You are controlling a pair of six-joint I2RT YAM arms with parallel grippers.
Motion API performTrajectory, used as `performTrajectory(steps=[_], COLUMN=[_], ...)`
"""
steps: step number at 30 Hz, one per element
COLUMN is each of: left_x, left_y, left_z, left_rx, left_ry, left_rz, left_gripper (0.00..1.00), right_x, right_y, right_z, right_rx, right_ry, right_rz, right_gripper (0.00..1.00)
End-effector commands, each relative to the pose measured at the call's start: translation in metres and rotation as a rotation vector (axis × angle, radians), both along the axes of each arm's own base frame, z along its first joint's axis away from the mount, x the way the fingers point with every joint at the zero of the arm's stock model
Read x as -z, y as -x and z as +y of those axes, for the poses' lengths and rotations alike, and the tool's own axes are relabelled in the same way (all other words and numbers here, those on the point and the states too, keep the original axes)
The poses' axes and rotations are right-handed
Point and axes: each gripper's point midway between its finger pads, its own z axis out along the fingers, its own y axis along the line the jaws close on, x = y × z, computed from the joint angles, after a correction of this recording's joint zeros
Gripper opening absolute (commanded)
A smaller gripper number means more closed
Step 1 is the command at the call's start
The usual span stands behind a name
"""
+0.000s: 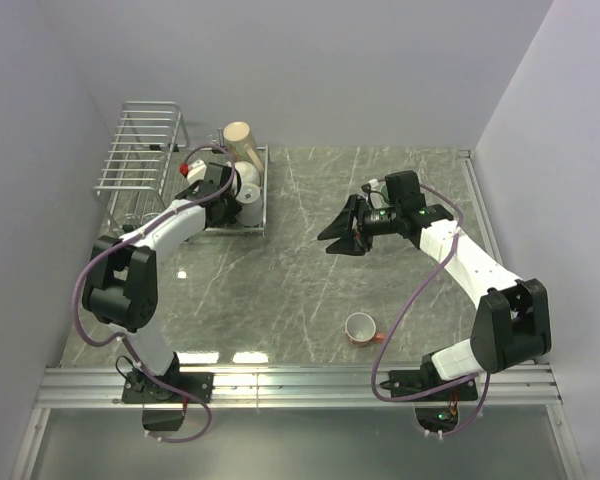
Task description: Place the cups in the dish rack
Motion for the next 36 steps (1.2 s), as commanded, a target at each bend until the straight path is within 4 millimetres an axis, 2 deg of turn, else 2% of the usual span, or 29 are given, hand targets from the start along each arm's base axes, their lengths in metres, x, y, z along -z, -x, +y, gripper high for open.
performTrajectory(steps=[1, 2, 5, 8, 14, 17, 18, 22, 24, 26, 27, 30, 32, 33, 35, 36], left_x=[-0.010, -0.010, -0.011, -0.013, -0.027, -0.045, -0.057, -0.087, -0.105, -0.115, -0.127, -0.143, -0.142, -0.147, -0.139, -0.139], left_y=[-0.003, -0.003, -0.001, 0.002, 0.015, 0.020, 0.023, 0.033, 0.042, 0.051, 0.058, 0.073, 0.083, 0.088, 0.097, 0.101], left_z=[-0.011, -0.013, -0.020, -0.023, -0.018, -0.015, -0.013, -0.008, -0.003, 0.002, 0.005, 0.011, 0.013, 0.014, 0.016, 0.017], left_rx=[0.005, 0.008, 0.019, 0.023, 0.000, -0.005, -0.004, -0.007, -0.012, -0.013, -0.015, -0.006, 0.004, 0.011, 0.022, 0.024], left_ry=[0.046, 0.048, 0.042, 0.036, 0.036, 0.044, 0.051, 0.063, 0.071, 0.073, 0.079, 0.090, 0.088, 0.092, 0.087, 0.090], left_rz=[-0.036, -0.033, -0.024, -0.017, -0.021, -0.051, -0.074, -0.126, -0.160, -0.179, -0.203, -0.238, -0.230, -0.242, -0.218, -0.219], left_gripper=[0.42, 0.51, 0.64, 0.70, 0.72, 0.72, 0.72, 0.72, 0.72, 0.72, 0.72, 0.71, 0.71, 0.72, 0.72, 0.71], right_x=[-0.013, -0.014, -0.014, -0.014, -0.018, -0.017, -0.017, -0.005, 0.008, 0.025, 0.039, 0.057, 0.059, 0.067, 0.073, 0.085], right_y=[0.003, 0.004, 0.005, 0.006, 0.006, 0.006, 0.006, 0.007, 0.003, 0.010, 0.011, 0.008, 0.013, 0.019, 0.025, 0.033], right_z=[0.000, 0.001, 0.001, 0.000, 0.000, -0.001, -0.001, -0.008, -0.014, -0.026, -0.042, -0.071, -0.085, -0.092, -0.108, -0.114], right_rx=[-0.015, -0.018, -0.018, -0.017, -0.017, -0.015, -0.013, -0.017, -0.016, -0.028, 0.007, 0.049, 0.061, 0.066, 0.098, 0.094], right_ry=[-0.010, -0.010, -0.012, -0.013, -0.018, -0.012, -0.008, 0.077, 0.154, 0.255, 0.376, 0.571, 0.640, 0.674, 0.746, 0.776], right_rz=[-0.058, -0.060, -0.061, -0.064, -0.079, -0.090, -0.092, -0.100, -0.123, -0.096, -0.067, -0.088, -0.125, -0.117, -0.133, -0.110], right_gripper=[0.55, 0.55, 0.55, 0.55, 0.55, 0.55, 0.55, 0.55, 0.55, 0.54, 0.54, 0.50, 0.48, 0.48, 0.48, 0.49])
